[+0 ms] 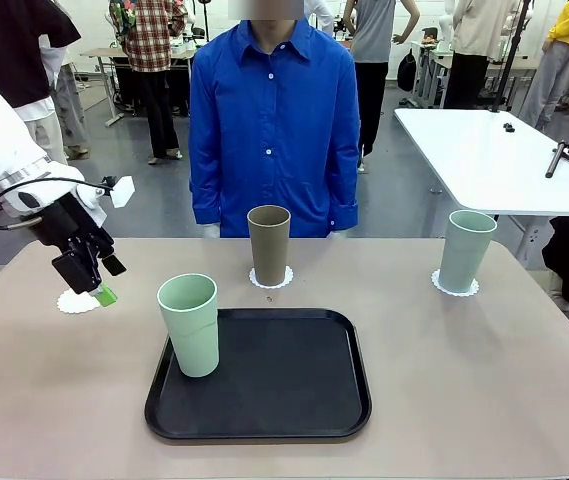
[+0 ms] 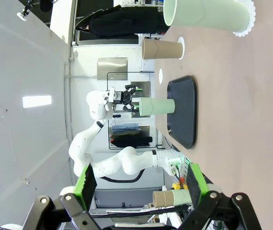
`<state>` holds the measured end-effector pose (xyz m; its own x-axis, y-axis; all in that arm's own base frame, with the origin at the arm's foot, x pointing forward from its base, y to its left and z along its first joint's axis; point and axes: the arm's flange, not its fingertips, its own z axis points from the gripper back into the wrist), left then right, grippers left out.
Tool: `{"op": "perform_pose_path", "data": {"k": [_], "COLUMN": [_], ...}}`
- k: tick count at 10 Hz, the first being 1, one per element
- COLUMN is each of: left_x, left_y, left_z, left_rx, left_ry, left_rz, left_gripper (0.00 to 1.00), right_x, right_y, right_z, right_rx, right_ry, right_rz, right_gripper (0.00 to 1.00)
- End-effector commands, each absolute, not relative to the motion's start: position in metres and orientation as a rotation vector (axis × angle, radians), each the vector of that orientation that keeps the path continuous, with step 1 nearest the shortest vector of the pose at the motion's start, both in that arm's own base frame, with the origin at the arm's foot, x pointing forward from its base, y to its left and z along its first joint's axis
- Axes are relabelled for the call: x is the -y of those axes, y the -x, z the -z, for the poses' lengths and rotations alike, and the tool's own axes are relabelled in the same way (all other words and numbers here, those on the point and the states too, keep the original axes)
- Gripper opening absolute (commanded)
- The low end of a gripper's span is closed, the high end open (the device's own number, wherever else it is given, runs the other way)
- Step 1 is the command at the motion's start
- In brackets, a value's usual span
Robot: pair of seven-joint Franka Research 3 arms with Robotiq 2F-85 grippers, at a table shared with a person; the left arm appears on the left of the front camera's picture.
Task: Place coasters on the table and set cups on them.
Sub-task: Take one Reusable plastic cup from the Flat Tray and place it on a coaster set by the human.
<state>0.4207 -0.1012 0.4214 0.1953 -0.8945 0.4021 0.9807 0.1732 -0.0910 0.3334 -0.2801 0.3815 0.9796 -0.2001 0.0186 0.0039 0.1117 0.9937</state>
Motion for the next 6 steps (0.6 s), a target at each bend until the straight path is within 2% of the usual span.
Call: {"op": "perform_pose_path", "data": {"k": [1, 2, 3, 6], "left_x": [0.102, 0.101, 0.069, 0.022], "left_y": [-0.422, -0.421, -0.421, -0.436], "left_z": [-0.424, -0.421, -0.422, -0.397], "left_rx": [0.287, 0.282, 0.516, 0.718], "left_ry": [0.365, 0.363, 0.586, 0.817], "left_rz": [1.353, 1.355, 1.361, 1.292], "left_gripper": [1.00, 1.00, 1.00, 1.00], "right_x": [0.281, 0.281, 0.281, 0.281], "right_y": [-0.333, -0.333, -0.333, -0.333], "right_z": [-0.382, -0.382, -0.382, -0.382], "right_rx": [0.170, 0.170, 0.170, 0.170], "right_ry": [-1.449, -1.449, -1.449, -1.449], "right_rz": [0.151, 0.151, 0.151, 0.151], "right_gripper": [1.00, 1.00, 1.00, 1.00]}}
